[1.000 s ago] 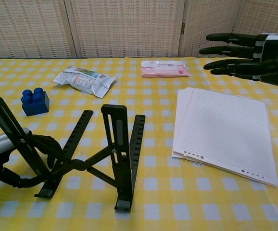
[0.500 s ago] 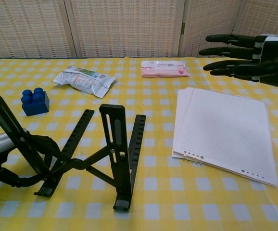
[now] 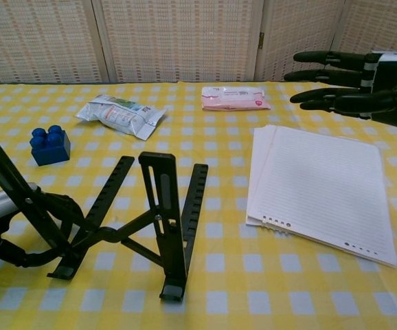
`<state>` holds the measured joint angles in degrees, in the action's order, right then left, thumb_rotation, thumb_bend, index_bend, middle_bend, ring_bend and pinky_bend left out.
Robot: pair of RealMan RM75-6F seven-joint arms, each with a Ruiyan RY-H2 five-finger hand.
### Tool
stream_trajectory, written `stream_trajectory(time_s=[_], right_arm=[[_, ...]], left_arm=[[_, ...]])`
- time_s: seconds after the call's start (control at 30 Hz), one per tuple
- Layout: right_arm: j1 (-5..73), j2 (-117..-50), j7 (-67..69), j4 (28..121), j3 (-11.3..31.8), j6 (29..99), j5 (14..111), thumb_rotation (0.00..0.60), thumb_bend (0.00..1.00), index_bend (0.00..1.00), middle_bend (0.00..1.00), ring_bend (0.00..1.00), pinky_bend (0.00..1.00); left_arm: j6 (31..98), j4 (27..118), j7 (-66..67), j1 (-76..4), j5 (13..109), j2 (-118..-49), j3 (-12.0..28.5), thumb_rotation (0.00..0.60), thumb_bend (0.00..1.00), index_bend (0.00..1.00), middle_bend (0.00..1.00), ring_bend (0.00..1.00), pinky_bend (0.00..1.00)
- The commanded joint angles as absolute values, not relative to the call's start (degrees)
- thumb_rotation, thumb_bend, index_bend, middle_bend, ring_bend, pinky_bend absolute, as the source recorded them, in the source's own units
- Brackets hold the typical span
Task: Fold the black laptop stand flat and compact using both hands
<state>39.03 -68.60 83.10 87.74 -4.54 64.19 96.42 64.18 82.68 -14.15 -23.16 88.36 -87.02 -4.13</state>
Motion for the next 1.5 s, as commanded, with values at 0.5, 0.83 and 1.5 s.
stream_trajectory(time_s=[0.5,0.83,1.5], right_arm=[[40.85,-68.79,48.43,93.52,-5.97,53.78,95.66,0.600,0.25,0.00,0.05,0.09,0.00],[44.25,-74.30,35.52,97.44,-3.50,45.49,90.99,0.600,0.25,0.00,0.03,0.07,0.00],[45.83,-92.33,24.95,95.00,4.12,46.43,82.53,0.600,0.25,0.00,0.03,0.07,0.00]], left_arm=[[65.27,88.88,-17.13,-23.09,90.57,-82.77,-5.20,0.600,0.41,0.25,0.27,0.14,0.22],[66.35,94.14,-16.32,-23.21,92.50,-75.50,-6.43,0.600,0.41,0.22,0.22,0.09,0.16],[68.62,96.40,-13.32,-21.06,89.40,-70.10,-4.89,0.600,0.41,0.22,0.22,0.09,0.15]])
